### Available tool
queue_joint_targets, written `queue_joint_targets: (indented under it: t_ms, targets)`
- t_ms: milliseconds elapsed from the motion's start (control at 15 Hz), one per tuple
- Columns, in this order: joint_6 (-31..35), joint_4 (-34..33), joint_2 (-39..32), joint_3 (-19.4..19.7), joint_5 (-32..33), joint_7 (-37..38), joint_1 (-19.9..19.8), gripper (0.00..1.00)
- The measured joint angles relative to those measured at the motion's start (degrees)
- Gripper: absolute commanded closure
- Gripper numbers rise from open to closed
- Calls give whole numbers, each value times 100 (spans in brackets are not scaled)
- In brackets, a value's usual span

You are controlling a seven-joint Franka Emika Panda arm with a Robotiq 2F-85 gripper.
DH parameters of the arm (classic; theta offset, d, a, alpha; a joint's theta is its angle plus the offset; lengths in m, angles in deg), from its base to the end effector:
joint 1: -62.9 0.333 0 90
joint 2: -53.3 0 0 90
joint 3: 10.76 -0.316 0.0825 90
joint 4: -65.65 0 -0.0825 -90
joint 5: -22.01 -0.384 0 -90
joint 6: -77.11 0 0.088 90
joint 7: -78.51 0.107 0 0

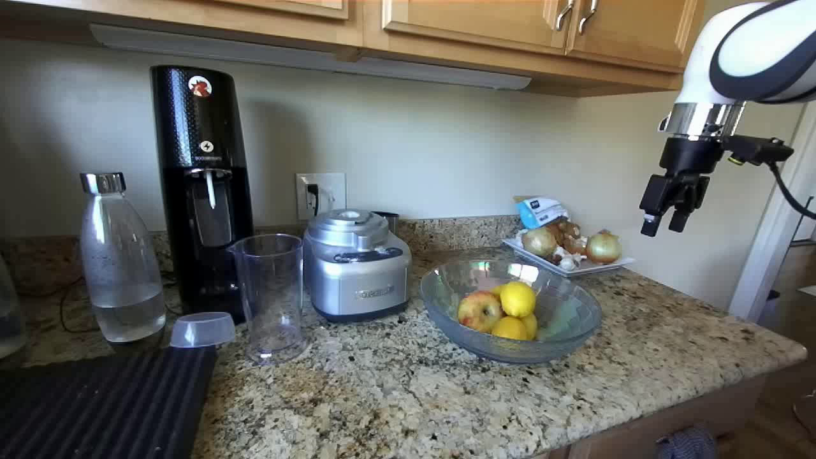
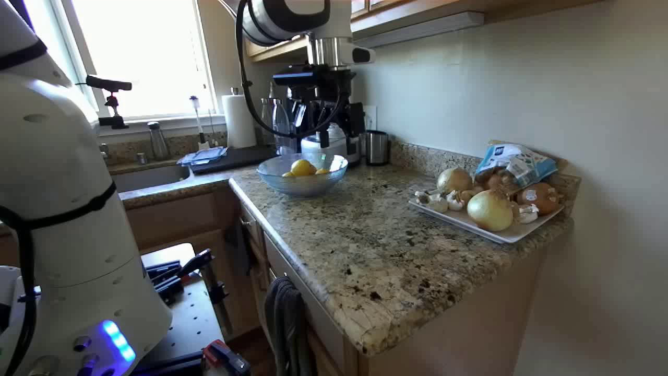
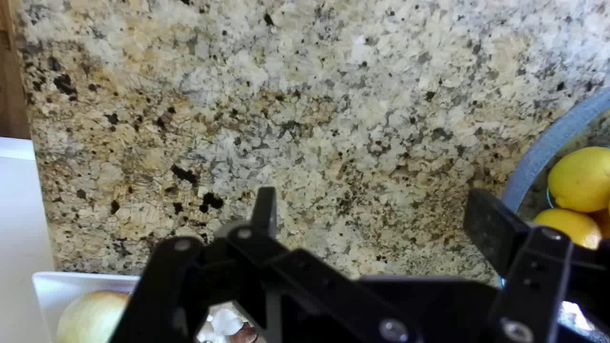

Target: Take the lemons and apple out of the glass bowl and place them on the countertop

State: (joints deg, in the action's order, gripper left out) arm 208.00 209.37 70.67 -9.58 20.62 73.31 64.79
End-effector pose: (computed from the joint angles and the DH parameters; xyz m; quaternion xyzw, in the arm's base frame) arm 0.4387 0.0060 0.3983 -0.9982 -0.0443 -0.0400 0.0110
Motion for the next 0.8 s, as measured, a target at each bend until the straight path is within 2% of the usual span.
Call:
queue_joint_targets:
  t_ms: [533,800]
  targets:
    - [8,-25,-1,-7,0,10,0,0]
    - [33,-27,-55,-213,-27,162,29,0]
